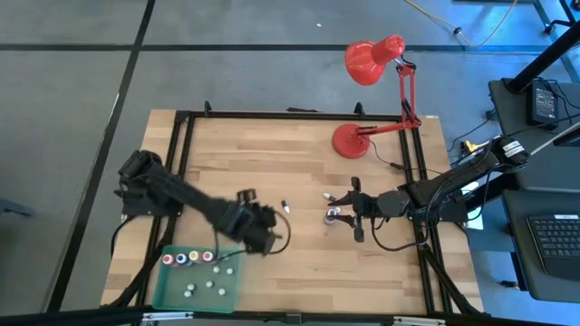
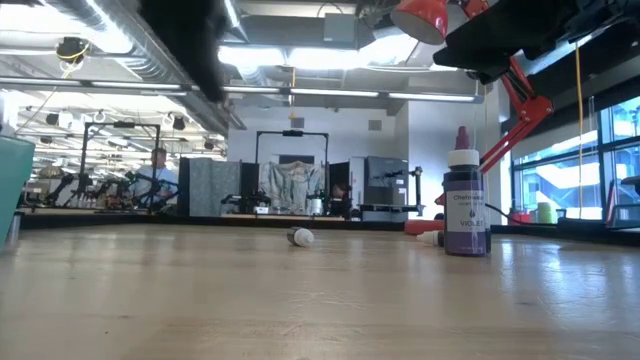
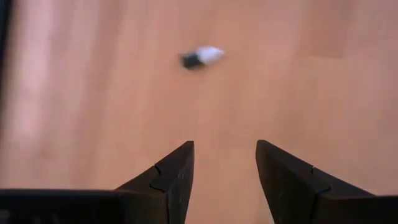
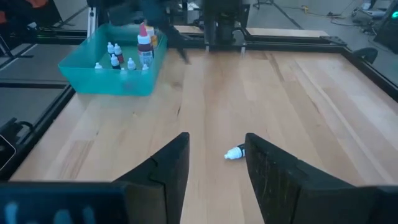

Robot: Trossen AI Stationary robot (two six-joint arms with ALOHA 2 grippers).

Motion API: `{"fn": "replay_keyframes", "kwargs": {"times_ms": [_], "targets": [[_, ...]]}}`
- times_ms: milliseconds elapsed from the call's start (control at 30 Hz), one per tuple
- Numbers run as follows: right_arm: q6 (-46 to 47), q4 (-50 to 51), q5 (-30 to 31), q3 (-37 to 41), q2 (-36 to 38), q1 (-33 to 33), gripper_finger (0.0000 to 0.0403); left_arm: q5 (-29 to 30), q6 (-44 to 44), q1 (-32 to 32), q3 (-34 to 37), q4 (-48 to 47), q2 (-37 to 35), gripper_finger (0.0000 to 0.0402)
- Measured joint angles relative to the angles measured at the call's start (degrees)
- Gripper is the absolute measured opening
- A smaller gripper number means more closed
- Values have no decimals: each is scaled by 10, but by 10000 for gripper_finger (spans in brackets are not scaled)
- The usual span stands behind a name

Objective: Pick & Place food coloring
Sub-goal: Put the green food coloring into the blue bin

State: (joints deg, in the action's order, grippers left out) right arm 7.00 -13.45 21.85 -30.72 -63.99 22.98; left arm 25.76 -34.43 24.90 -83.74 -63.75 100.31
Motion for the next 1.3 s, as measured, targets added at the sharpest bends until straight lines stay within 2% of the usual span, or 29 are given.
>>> {"fn": "replay_keyframes", "kwargs": {"times_ms": [233,367,500,600,667,833,1000,1300], "targets": [[3,16,0,0,0,0,157,21,181,-86,0,23,0,167],[27,32,0,0,0,0,157,16,357,-117,0,77,4,165],[48,49,-15,0,0,0,157,-41,550,-135,0,142,9,166],[50,51,-21,0,0,0,157,-85,634,-145,0,194,23,169],[62,57,-22,0,0,0,157,-89,640,-151,0,235,33,170],[76,66,-25,0,0,0,157,-103,654,-177,0,246,58,169],[78,69,-25,0,0,0,157,-189,688,-212,0,241,93,164],[79,83,-25,0,0,0,157,-203,715,-248,0,202,140,158]]}}
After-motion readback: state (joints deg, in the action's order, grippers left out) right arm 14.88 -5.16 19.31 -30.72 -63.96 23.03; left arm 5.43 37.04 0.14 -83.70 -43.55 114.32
